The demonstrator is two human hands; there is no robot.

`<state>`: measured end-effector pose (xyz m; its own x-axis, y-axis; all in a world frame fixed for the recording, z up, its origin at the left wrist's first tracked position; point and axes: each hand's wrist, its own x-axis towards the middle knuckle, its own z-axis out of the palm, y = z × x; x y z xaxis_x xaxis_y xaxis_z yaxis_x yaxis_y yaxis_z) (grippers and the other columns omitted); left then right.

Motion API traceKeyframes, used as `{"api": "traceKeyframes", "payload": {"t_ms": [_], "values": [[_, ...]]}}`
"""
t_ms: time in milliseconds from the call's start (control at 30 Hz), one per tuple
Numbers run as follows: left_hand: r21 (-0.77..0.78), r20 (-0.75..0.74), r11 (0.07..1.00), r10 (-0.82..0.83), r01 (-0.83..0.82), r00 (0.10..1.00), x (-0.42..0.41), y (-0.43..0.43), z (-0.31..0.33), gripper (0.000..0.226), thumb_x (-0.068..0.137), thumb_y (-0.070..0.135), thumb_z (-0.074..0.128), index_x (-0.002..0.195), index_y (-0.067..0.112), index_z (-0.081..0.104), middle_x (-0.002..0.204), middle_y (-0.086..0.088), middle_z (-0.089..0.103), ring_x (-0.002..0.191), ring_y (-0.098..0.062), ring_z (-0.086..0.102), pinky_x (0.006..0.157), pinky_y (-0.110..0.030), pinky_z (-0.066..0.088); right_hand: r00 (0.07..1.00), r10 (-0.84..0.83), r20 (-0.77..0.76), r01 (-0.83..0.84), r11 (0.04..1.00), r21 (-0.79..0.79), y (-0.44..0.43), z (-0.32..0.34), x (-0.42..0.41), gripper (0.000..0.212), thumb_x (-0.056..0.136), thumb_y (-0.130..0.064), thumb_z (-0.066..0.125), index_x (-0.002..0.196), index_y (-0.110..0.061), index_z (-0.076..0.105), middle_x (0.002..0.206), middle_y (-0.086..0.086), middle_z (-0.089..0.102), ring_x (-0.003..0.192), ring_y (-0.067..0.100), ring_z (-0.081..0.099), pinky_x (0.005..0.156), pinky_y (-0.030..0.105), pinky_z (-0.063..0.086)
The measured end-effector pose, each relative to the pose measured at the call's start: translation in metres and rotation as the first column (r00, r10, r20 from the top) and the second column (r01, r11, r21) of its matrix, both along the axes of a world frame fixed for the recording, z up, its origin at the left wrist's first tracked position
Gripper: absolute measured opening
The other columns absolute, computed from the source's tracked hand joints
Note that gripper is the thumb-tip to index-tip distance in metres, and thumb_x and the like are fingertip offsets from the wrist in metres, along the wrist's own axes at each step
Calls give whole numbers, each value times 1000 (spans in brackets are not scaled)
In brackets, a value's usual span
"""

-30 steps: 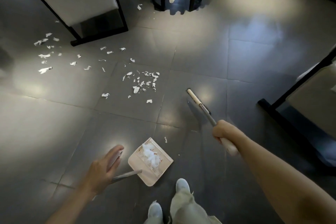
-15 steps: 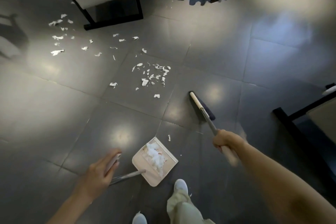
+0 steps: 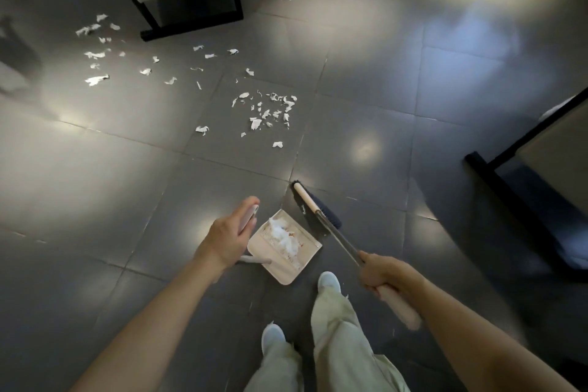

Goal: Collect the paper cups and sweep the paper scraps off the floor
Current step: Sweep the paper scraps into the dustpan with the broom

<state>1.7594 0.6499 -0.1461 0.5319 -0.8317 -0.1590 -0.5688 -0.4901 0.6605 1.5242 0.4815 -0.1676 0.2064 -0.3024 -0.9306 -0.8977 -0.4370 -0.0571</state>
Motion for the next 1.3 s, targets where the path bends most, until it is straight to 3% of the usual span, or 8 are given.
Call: {"api": "traceKeyframes", "payload": {"t_ms": [167, 467, 600, 767, 900, 1033, 1167, 1300], "values": [[23, -24, 999, -34, 34, 999, 2, 24, 2, 34, 96, 23, 51, 113, 48, 35, 104, -10, 67, 91, -32, 63, 77, -36, 47, 979, -184, 90, 177, 981, 75, 13, 31, -15, 49, 80, 2, 44, 127, -12, 47, 55, 7, 55, 31, 13, 48, 46, 28, 47], [29, -4, 993, -117, 117, 993, 8, 24, 2, 40, 95, 18, 53, 115, 46, 33, 107, -12, 68, 95, -35, 63, 73, -29, 38, 932, -341, 123, 352, 933, -81, 27, 35, -47, 62, 85, -2, 46, 144, -17, 33, 73, 2, 52, 56, 16, 54, 48, 25, 48], [43, -2, 994, -98, 98, 995, 16, 31, 0, 35, 95, 18, 54, 123, 37, 48, 107, -9, 68, 95, -35, 63, 74, -31, 40, 928, -368, 57, 372, 925, -82, 28, 18, -45, 47, 89, -5, 38, 136, -13, 39, 72, 4, 54, 44, 13, 53, 41, 24, 45], [18, 1, 998, -54, 54, 999, 20, 42, 1, 28, 94, 25, 53, 116, 41, 46, 109, -9, 68, 95, -35, 64, 72, -27, 38, 916, -400, -13, 397, 913, -91, 27, 7, -18, 36, 94, -7, 37, 128, -1, 47, 67, 5, 53, 62, 16, 57, 52, 27, 49], [-13, 17, 999, -52, 53, 998, 18, 41, -2, 32, 84, 35, 43, 114, 42, 36, 108, -7, 69, 92, -34, 65, 74, -29, 43, 842, -520, 147, 536, 838, -103, 20, -17, -20, 33, 93, -7, 36, 123, -3, 49, 71, 9, 52, 51, 18, 51, 40, 24, 42], [0, 13, 999, -52, 52, 999, 20, 41, -6, 32, 84, 37, 42, 114, 44, 34, 107, -6, 69, 94, -34, 64, 76, -32, 45, 872, -464, 158, 482, 870, -108, 21, -29, -21, 36, 101, -25, 39, 130, -6, 44, 100, 12, 56, 64, 15, 49, 72, 29, 46], [-4, 23, 998, -65, 66, 998, 23, 41, -9, 30, 86, 40, 42, 114, 45, 34, 102, -10, 70, 89, -35, 65, 74, -35, 47, 885, -451, 115, 461, 884, -77, 41, -30, -14, 42, 97, -15, 41, 139, -8, 35, 107, 13, 57, 67, 18, 57, 54, 23, 47], [-11, 8, 998, -67, 67, 998, 23, 41, -9, 29, 86, 39, 41, 113, 46, 35, 101, -11, 69, 90, -35, 65, 76, -37, 49, 909, -405, 95, 405, 914, 20, 77, -19, -2, 64, 92, -12, 42, 151, -11, 17, 132, 17, 50, 81, 21, 62, 66, 24, 53]]}}
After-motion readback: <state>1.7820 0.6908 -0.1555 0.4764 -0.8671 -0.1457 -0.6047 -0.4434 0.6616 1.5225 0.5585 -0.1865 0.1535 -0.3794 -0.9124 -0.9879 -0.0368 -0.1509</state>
